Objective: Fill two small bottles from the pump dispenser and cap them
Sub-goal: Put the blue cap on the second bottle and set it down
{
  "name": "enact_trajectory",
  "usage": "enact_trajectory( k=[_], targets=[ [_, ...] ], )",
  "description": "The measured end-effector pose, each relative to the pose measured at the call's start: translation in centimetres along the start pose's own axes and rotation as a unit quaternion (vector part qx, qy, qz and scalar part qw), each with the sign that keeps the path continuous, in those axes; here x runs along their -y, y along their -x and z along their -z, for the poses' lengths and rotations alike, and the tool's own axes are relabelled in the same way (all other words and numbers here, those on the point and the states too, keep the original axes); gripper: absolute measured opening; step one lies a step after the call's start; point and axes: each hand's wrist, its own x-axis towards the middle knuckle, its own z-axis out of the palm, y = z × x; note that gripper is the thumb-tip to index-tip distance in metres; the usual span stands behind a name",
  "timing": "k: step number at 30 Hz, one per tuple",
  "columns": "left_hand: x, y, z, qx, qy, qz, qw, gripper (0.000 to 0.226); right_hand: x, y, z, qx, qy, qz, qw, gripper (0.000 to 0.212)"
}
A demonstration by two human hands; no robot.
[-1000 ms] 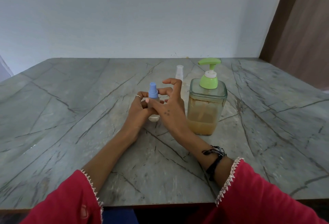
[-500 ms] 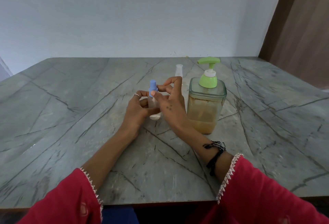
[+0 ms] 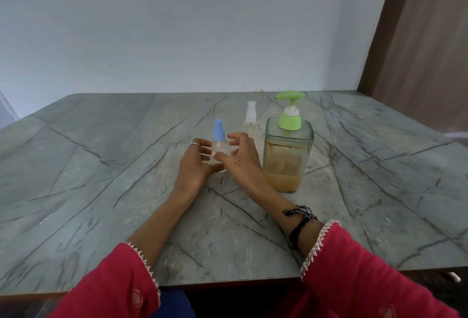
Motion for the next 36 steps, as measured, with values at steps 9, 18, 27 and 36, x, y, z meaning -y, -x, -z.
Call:
enact_trajectory(
  k=[9,18,27,36],
  targets=[
    [0.8,-1.7,-0.2,-0.015,-0.01,0.042,0.999,0.028,-0.2,-1.1,0.0,-0.035,-0.018,-0.032,0.999,0.041],
    [1.1,-4.5,-1.8,-0.036,-0.054,0.033,0.997,0.036,-0.4,-2.9,-0.4,-0.072,0.059,-0.021,0.995,0.031],
    [1.4,-4.5,-2.1,-0.037,-0.068,0.044,0.996,0.041,-0.4,-3.0,-0.7,-0.089,0.103,-0.015,0.991,0.027],
    [0.6,-2.4,-1.5,-0.109,-0.123,-0.027,0.986,0.034,1.1,-0.7,-0.6,0.001,0.245,0.037,0.969,0.018]
  ],
)
